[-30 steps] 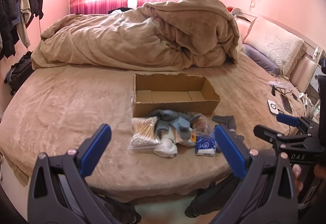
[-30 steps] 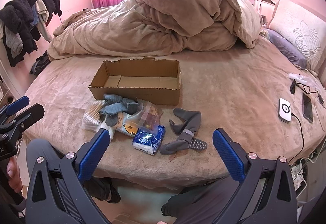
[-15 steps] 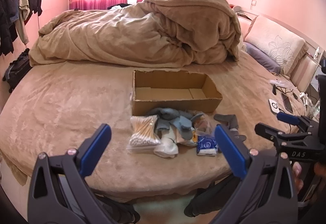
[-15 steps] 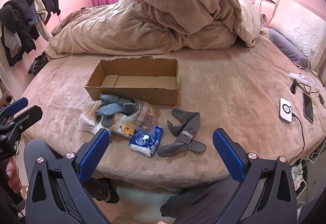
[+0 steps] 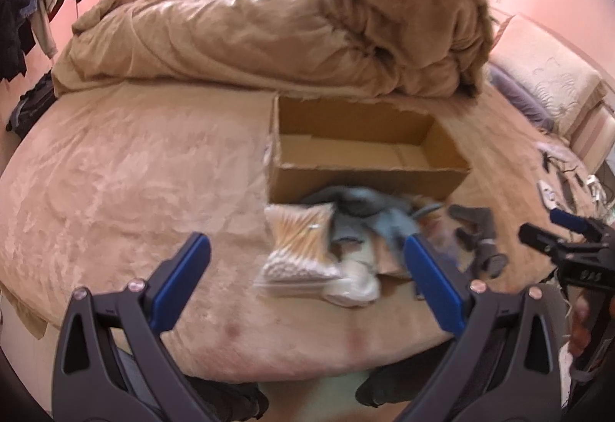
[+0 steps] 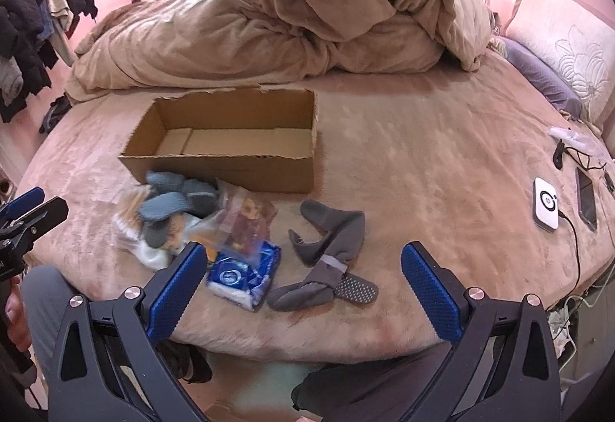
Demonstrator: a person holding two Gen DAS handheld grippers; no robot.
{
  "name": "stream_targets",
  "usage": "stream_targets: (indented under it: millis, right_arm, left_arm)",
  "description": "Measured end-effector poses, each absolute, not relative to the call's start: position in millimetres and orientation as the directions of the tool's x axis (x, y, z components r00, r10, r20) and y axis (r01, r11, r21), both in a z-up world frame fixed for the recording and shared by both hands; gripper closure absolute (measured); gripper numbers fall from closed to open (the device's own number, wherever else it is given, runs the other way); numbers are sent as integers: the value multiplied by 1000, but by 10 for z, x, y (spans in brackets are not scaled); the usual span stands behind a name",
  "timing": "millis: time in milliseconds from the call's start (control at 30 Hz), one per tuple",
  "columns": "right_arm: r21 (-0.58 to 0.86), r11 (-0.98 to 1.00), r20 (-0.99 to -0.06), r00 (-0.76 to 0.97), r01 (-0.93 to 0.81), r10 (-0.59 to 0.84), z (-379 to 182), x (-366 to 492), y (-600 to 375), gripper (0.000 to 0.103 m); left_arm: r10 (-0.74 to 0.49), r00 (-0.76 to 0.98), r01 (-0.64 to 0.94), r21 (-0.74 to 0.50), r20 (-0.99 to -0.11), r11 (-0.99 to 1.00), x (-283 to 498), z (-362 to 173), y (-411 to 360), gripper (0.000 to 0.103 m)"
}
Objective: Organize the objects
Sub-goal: 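Grasp the cotton swab bag with the left gripper while the right grasps grey socks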
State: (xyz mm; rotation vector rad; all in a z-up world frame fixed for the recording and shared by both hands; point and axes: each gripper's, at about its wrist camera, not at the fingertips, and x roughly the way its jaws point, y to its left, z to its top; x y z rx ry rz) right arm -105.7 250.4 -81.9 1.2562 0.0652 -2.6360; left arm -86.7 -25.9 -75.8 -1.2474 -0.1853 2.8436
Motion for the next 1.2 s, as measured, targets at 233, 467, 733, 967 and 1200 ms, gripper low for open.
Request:
stream_targets:
  millis: [233,467,733,967,1200]
  right_arm:
    - [51,-978,-814,-559,200,-157,-1143,-1355,2525,4]
    - [88,-981,-853,-496,173,-164,-1490,-1599,2612,12]
    - [213,-964,-880,-399,159,-260,-1827,-1747,2741,49]
    - [228,-960,-864,-421,163,-277,-1775,-1715,2853,73]
    - [232,-956,-836,-464,181,-291,-1518,-1598,2807,74]
  left_arm:
    - [51,-630,49,-105,-775,-993,-1183,-1231,-385,7]
    - [53,-601,55,-107,-798,-993,-1383,-1522,-428,11]
    - [122,-566,6,-152,-815,-988,-1447,-1723,-371,35]
    - [150,-583,-10,-178,-799,-984,-1369,-1610,-350,57]
    - [160,-625,-2,-202,-764,-979,-1183,-1272,-329,59]
